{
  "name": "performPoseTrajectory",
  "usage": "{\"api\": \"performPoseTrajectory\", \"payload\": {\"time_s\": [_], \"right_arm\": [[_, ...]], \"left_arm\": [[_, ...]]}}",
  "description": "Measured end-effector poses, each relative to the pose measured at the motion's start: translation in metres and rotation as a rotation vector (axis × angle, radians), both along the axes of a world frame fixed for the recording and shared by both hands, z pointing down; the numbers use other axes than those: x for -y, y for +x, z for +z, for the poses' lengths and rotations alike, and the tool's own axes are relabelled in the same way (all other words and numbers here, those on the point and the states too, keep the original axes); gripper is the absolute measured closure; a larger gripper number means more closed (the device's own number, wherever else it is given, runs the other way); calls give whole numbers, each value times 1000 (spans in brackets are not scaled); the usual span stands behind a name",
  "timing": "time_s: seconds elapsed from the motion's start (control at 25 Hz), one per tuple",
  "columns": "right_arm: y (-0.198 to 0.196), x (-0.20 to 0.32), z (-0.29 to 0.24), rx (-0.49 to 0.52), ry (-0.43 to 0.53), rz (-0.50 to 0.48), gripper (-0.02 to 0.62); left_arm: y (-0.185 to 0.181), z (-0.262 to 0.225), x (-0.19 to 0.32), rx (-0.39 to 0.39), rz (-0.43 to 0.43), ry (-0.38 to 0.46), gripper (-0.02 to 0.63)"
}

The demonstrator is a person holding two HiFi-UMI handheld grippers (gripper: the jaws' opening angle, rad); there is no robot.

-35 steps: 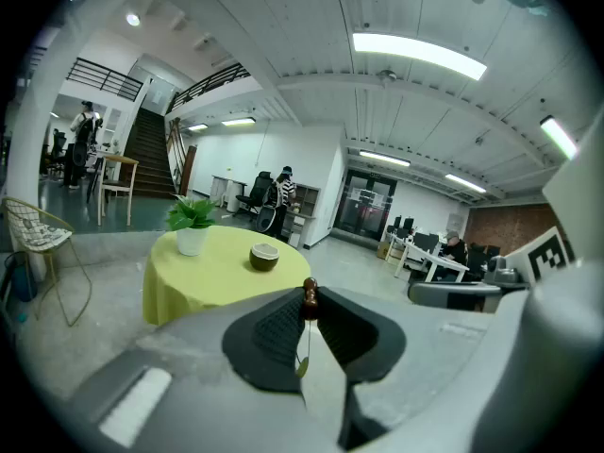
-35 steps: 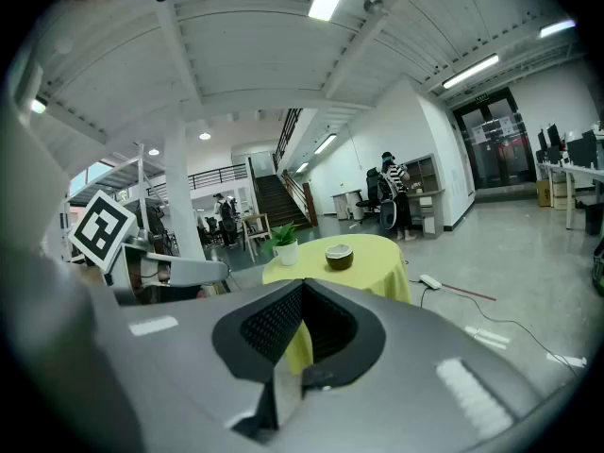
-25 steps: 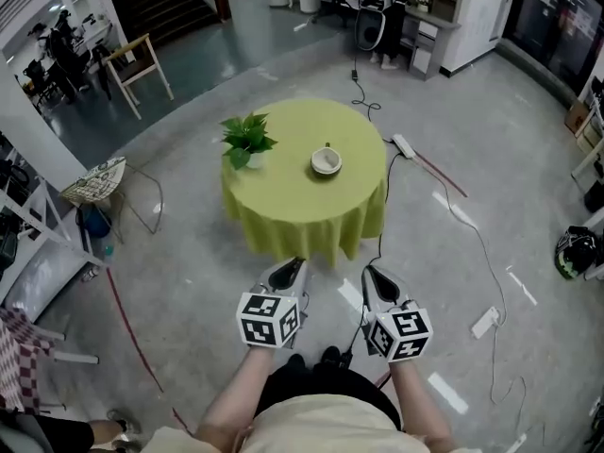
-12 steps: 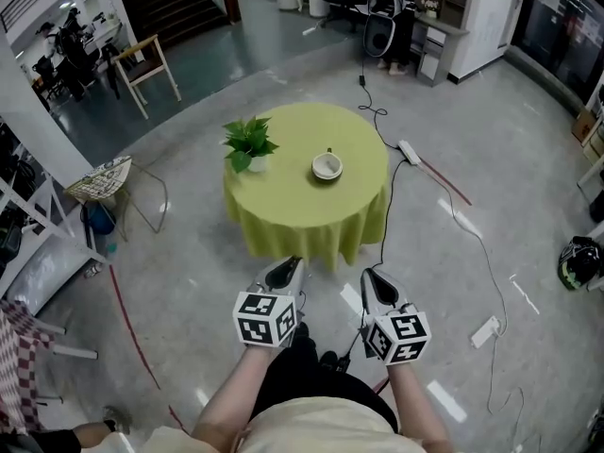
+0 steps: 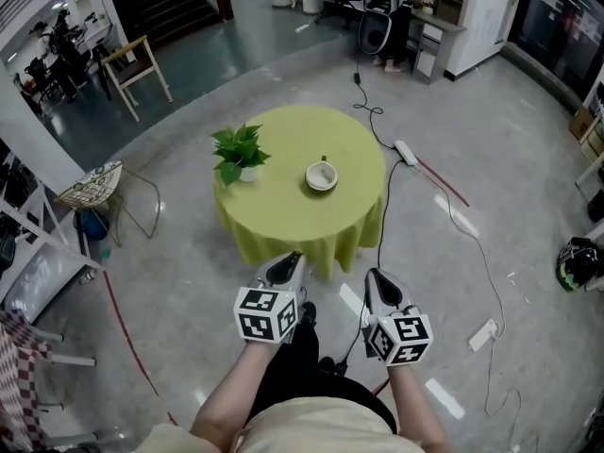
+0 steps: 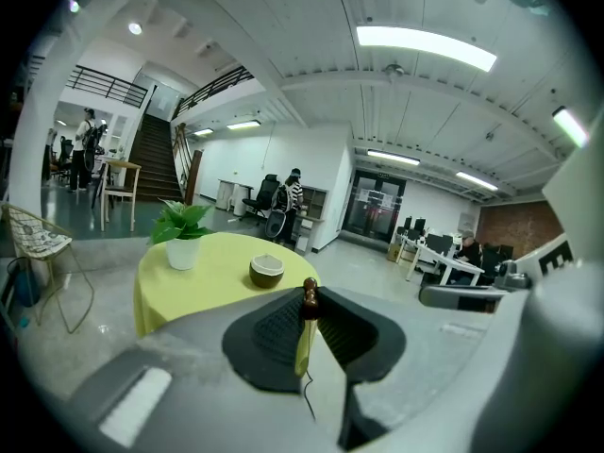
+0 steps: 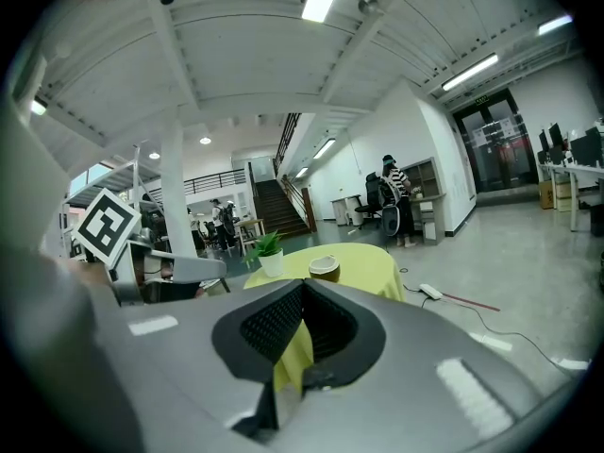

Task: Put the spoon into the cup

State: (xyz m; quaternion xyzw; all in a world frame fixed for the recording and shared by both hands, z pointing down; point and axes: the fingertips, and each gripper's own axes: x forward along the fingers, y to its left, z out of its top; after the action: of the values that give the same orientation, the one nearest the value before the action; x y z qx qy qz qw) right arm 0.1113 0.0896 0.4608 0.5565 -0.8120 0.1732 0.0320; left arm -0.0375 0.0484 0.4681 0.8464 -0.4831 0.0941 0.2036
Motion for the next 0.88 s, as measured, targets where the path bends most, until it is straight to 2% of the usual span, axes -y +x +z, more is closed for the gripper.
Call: {"api": "performPoseTrajectory", "payload": {"time_s": [0.52,0.88], "right_arm": [[-9,78,13,20,-34,8,595],[-14,122,17,32,-51,56,595]], "left_arm": [[-6,10,87,-4,12,-27,563],[-11,11,140,-27,33,-35,563]]}}
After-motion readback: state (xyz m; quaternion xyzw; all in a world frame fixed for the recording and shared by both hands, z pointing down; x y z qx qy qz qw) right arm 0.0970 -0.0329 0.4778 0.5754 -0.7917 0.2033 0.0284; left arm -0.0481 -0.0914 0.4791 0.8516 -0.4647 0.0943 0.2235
